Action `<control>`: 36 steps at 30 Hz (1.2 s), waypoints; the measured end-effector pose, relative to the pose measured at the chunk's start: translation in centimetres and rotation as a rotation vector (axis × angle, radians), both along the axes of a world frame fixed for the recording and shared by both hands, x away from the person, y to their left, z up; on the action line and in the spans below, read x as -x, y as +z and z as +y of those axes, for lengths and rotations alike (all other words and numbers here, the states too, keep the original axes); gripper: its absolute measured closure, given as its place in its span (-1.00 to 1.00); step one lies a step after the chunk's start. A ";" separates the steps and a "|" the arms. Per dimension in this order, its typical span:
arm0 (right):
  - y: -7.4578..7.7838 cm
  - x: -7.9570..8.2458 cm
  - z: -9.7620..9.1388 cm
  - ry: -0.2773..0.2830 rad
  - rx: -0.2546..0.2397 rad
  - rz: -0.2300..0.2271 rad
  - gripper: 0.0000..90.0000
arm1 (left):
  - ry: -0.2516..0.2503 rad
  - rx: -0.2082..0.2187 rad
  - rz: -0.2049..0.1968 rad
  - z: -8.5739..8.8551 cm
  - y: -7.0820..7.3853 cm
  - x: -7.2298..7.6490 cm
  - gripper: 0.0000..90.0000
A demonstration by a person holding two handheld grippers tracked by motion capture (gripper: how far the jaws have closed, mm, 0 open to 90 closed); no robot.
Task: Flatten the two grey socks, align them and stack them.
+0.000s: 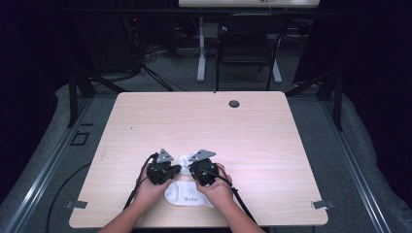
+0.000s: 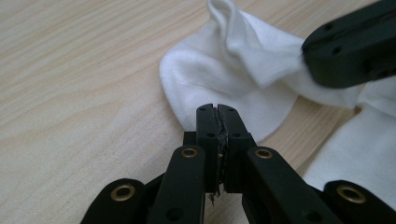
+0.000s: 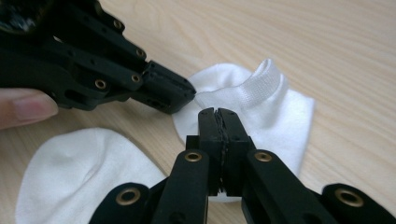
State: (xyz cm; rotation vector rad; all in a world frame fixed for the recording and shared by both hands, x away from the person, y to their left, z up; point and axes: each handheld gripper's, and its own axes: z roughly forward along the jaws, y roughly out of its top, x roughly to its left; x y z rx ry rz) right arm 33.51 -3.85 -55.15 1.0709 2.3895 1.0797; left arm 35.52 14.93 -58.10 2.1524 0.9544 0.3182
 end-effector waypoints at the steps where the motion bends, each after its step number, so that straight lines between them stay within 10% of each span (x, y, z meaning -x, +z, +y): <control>1: 0.6 0.1 -0.6 -0.012 -0.020 -0.006 1.00 | 0.000 0.009 0.005 0.1 0.0 -0.1 0.97; 10: 2.4 0.9 -3.7 -0.055 -0.063 -0.059 1.00 | 0.006 0.000 0.011 0.5 0.1 0.1 0.97; 18: 0.5 0.6 -8.7 -0.183 -0.090 0.006 1.00 | 0.010 -0.019 0.019 1.1 0.3 0.2 0.97; 36: -1.9 0.2 -10.1 -0.234 -0.073 0.098 0.70 | 0.021 0.004 0.013 1.8 0.1 0.8 0.96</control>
